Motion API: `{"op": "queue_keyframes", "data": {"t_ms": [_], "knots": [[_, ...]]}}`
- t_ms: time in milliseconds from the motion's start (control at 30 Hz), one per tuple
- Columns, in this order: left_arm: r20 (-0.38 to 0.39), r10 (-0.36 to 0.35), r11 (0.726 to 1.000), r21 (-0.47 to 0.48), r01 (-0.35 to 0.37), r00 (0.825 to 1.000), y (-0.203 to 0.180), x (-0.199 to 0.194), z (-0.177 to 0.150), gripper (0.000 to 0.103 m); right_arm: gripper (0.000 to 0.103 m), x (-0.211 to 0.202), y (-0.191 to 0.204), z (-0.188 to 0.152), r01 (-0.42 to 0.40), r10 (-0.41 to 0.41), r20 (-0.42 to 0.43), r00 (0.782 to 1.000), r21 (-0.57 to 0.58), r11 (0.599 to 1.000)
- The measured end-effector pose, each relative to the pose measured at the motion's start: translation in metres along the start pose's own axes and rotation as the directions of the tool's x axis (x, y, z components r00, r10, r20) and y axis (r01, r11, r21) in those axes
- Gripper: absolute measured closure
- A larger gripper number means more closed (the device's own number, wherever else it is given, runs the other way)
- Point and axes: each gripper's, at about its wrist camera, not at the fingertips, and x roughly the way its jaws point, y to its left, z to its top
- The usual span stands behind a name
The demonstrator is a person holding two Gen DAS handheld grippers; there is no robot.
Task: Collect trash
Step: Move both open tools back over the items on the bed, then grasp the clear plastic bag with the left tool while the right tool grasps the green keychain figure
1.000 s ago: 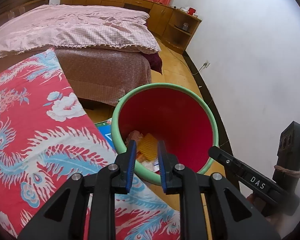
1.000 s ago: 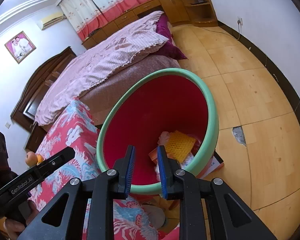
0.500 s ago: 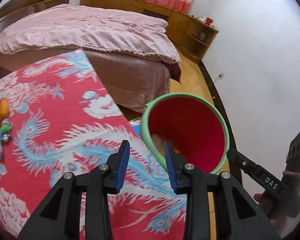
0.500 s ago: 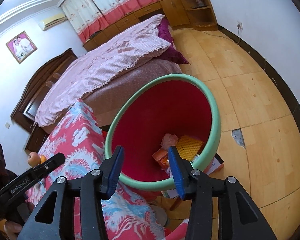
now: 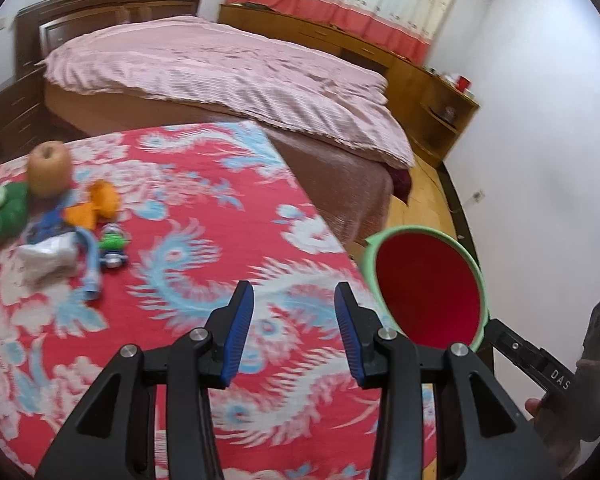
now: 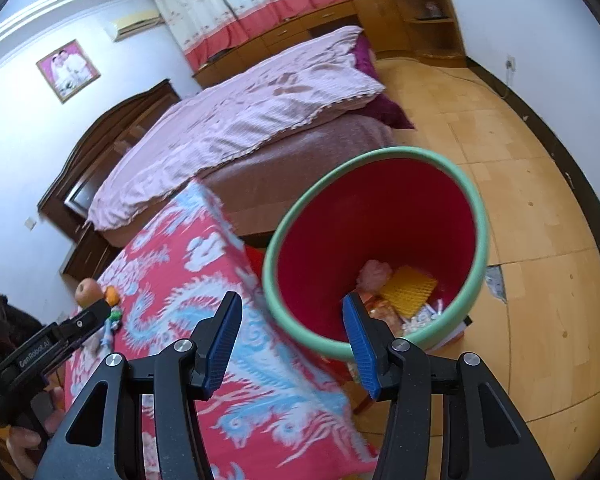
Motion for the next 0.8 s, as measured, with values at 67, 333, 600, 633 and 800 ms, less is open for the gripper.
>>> {"op": "queue_keyframes", "data": {"t_ms": [67,333,600,633,800], "knots": [[0.013,0.021,1.0,-0.012,-0.021,1.0,0.012,-0.007,0.003,0.061,0.049,0.002,0.009,0.0,-0.012,0.012,-0.007,1.0,-0.02,1.0],[0.053,0.129,0.991,-0.036,-0.127,0.99,0.067,-0.026,0.015,0.061,0.049,0.012,0.051,0.0,-0.059,0.056,-0.026,0.998,-0.093,0.994],[0.047,0.222,0.972,-0.09,-0.217,0.974,0.123,-0.025,0.024,0.059,0.049,0.039,0.087,-0.004,-0.085,0.076,-0.071,0.995,-0.134,0.987],[0.04,0.232,0.97,-0.089,-0.228,0.972,0.13,-0.023,0.025,0.059,0.049,0.039,0.089,-0.005,-0.088,0.078,-0.076,0.994,-0.136,0.987],[0.015,0.27,0.959,-0.095,-0.268,0.963,0.159,-0.009,0.03,0.056,0.049,0.057,0.107,-0.01,-0.096,0.078,-0.112,0.991,-0.161,0.982]]}}
